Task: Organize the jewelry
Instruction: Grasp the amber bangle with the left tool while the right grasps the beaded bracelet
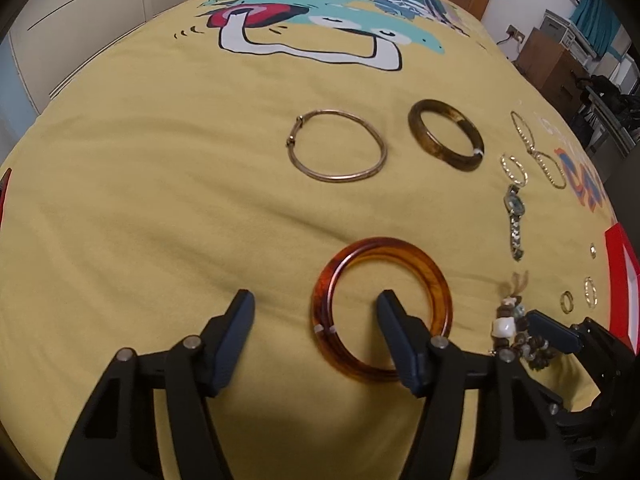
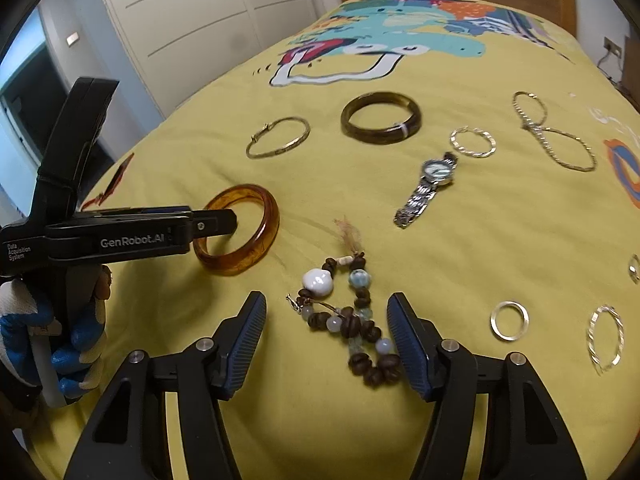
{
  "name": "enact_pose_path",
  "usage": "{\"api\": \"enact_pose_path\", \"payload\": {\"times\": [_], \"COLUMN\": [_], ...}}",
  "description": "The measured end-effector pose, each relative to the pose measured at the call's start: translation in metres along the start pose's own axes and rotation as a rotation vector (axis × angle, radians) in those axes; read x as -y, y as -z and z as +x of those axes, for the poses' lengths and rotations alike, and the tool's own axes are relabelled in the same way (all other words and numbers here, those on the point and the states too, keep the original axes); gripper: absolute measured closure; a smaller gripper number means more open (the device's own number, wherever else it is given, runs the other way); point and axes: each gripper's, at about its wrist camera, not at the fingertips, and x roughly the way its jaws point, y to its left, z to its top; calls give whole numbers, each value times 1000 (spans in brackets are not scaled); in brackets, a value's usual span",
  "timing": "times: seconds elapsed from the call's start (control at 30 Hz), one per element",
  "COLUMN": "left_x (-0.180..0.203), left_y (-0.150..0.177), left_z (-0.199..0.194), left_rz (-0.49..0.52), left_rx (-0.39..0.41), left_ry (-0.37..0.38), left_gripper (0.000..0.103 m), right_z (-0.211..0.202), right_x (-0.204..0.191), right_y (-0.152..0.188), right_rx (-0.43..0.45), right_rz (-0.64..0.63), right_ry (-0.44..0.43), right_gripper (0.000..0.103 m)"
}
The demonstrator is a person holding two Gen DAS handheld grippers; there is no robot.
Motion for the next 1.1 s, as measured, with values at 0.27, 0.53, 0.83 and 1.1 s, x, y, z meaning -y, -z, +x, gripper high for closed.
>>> {"api": "enact_pose_path", "payload": {"times": [0.27,0.53,0.83,1.1], "left_x": [5,7,32,121], "left_y": [3,1,13,17], "left_z": [3,-8,-45,-81], "left_rz": [27,38,85,180], "left_rx": [5,2,32,51], "left_ry": [-47,-33,-26,116], "left_gripper": [72,94,94,94], "right_z": [16,8,-68,-156], "right_x": [0,3,13,60], "right_y": [2,5,24,56], "right_rx": [-16,-34,89,199], "right_rz": [-26,14,125,231], "right_ry": [49,69,68,156], "right_gripper": [69,91,91,91]}}
